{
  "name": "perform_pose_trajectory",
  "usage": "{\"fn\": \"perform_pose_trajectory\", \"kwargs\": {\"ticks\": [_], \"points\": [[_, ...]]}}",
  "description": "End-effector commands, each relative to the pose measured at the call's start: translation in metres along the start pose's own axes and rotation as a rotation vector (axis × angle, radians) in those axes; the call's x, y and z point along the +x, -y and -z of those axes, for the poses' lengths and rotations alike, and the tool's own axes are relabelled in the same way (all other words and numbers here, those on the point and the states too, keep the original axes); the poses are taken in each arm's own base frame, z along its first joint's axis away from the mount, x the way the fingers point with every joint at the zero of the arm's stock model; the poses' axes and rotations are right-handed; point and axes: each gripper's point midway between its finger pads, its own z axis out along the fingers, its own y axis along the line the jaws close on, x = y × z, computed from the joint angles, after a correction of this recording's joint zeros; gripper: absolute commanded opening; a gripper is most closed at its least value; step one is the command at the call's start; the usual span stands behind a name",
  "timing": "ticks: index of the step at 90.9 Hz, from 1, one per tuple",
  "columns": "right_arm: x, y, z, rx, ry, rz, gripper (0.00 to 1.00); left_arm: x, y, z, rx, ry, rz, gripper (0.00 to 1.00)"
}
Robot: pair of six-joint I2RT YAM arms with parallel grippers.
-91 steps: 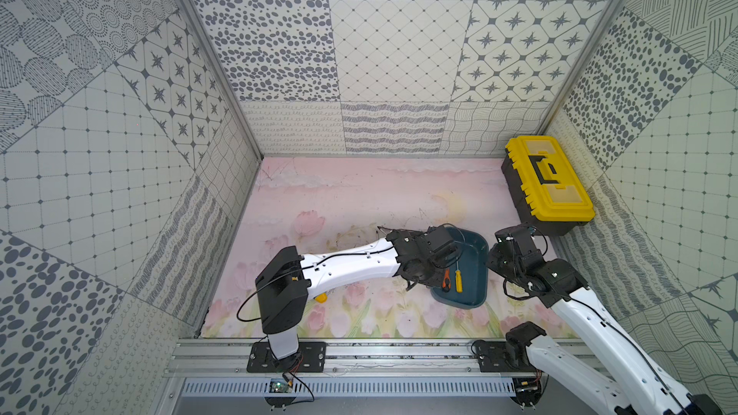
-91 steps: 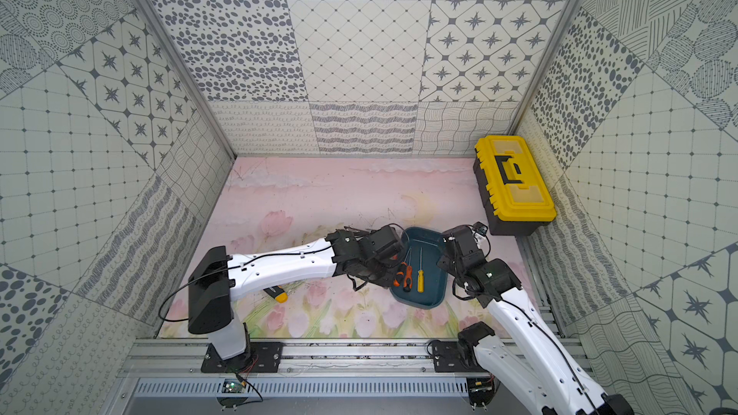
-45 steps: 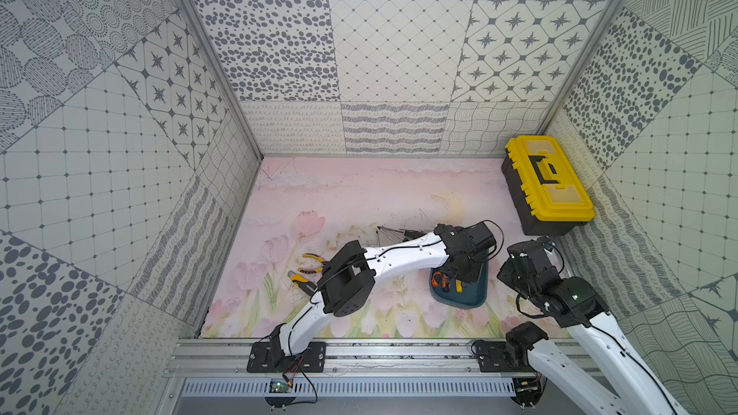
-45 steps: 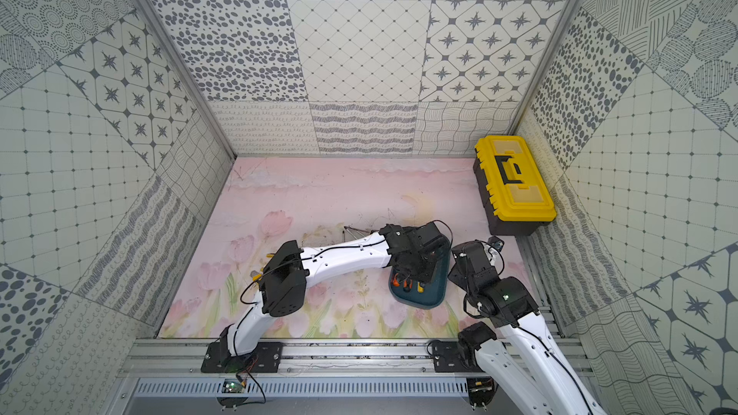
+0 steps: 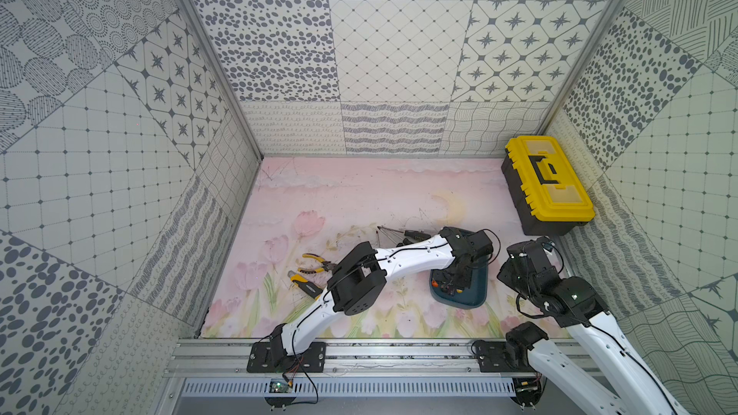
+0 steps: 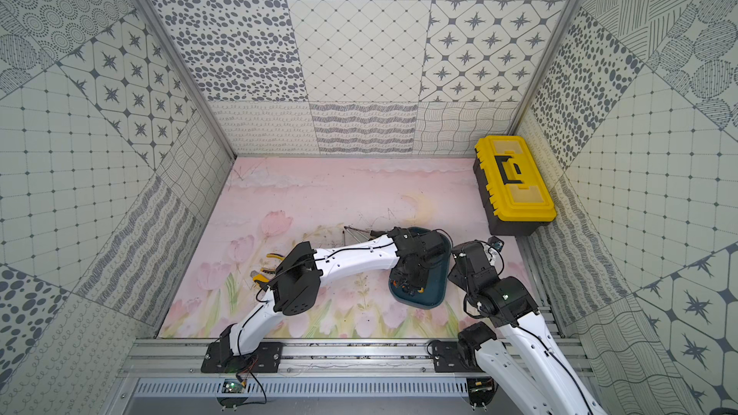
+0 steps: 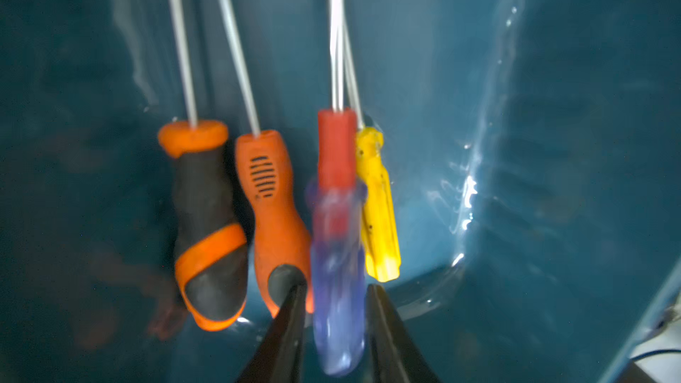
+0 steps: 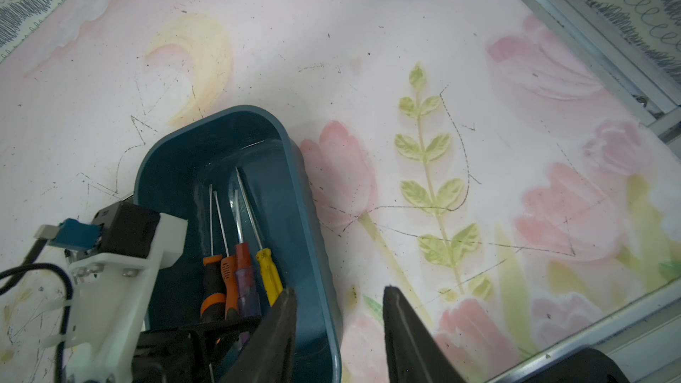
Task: Put the screwdriver on the desktop into the storage box
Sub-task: Place the screwdriver in the storage box, then pick up the screwdriver from the center of the board.
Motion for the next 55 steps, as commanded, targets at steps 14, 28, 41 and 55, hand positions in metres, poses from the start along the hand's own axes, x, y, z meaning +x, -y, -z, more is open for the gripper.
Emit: {"fn": "perform_pose_trajectory", "kwargs": {"ticks": [14, 28, 41, 55], "points": [[0.011, -0.001, -0.013, 0.031, -0.055, 0.030, 0.47, -0.018, 0.000, 0.039, -0.001, 0.133, 0.029, 0.51], [0.025, -0.013, -0.029, 0.026, -0.139, 0.077, 0.49, -0.043, -0.005, 0.100, 0.052, 0.349, 0.082, 0.52], [0.037, -0.020, -0.044, 0.031, -0.197, 0.109, 0.50, -0.052, -0.048, 0.133, 0.041, 0.458, 0.239, 0.52], [0.047, -0.026, -0.059, 0.033, -0.240, 0.139, 0.48, -0.044, -0.105, 0.141, 0.005, 0.481, 0.393, 0.51]]}}
